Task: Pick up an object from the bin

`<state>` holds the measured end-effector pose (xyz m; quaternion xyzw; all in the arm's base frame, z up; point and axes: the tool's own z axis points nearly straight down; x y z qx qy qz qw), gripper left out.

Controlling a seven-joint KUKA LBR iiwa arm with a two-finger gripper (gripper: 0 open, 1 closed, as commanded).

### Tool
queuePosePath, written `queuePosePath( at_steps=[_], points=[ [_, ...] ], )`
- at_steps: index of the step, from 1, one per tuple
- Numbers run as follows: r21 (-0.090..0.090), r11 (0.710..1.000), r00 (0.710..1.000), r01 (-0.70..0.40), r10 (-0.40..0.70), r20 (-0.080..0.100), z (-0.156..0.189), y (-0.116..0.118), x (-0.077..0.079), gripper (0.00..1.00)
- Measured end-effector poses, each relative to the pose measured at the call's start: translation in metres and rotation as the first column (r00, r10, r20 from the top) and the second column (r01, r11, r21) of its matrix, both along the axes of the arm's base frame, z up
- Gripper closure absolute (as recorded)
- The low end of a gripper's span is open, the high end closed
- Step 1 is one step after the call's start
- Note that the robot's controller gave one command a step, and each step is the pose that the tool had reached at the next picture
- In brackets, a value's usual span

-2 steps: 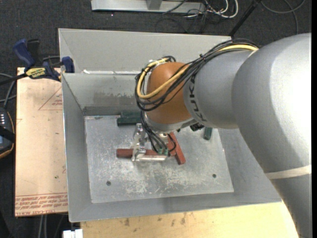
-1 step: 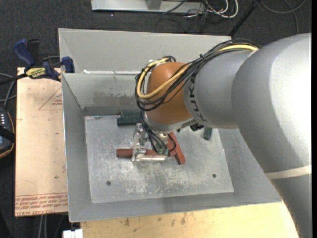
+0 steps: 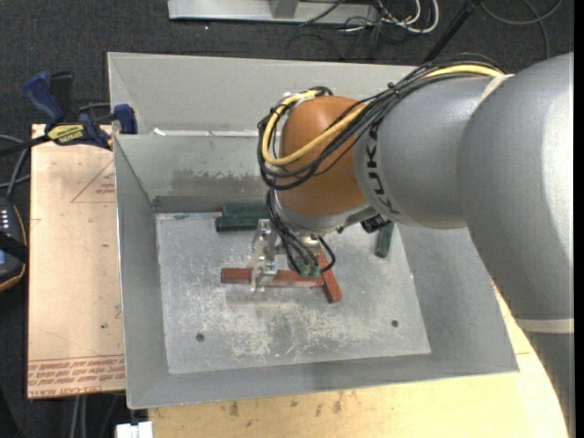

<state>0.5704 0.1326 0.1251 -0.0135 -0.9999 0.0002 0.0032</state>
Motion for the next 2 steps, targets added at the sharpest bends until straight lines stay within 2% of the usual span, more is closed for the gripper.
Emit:
queuePosePath(
  at_steps=[1, 2],
  points=[
    [0.001, 0.999, 0.999, -0.036, 0.036, 0.017, 0.005, 0.041, -0.023, 1.00],
    [0.003, 0.995, 0.995, -0.095, 0.095, 0.003, -0.009, 0.074, -0.040, 1.00]
  ],
)
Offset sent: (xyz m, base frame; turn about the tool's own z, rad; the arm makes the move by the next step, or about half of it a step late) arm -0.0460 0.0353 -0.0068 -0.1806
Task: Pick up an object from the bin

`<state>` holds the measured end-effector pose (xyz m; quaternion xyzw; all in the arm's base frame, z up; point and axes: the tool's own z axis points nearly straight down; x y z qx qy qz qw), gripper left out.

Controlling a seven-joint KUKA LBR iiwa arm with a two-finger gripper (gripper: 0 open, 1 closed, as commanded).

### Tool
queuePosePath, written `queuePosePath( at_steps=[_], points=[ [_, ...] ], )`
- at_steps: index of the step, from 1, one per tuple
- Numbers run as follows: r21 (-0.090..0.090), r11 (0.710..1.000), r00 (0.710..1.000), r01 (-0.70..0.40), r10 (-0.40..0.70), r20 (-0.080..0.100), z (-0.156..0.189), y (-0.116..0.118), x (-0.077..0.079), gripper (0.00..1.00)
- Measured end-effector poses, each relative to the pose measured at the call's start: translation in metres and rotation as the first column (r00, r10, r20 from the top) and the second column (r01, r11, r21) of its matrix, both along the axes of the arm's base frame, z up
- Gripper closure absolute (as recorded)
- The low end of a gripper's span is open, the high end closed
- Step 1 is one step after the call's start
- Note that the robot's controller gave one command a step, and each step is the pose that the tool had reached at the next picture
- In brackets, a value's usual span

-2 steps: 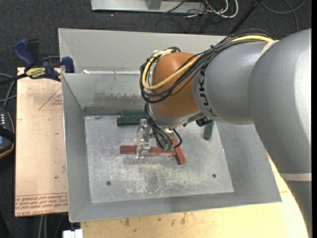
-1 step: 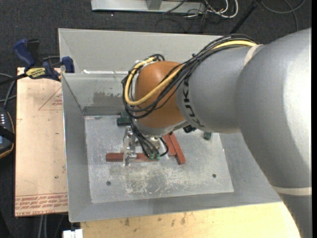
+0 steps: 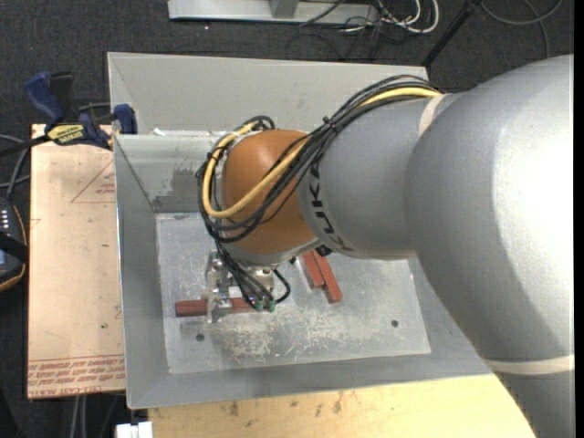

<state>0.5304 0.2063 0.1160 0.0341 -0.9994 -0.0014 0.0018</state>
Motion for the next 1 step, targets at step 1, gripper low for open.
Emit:
queuePosePath(
  at_steps=[1],
  points=[
    [-0.002, 1.000, 1.000, -0.019, 0.019, 0.005, 0.0880, -0.0455, 0.0016, 1.00]
  ],
)
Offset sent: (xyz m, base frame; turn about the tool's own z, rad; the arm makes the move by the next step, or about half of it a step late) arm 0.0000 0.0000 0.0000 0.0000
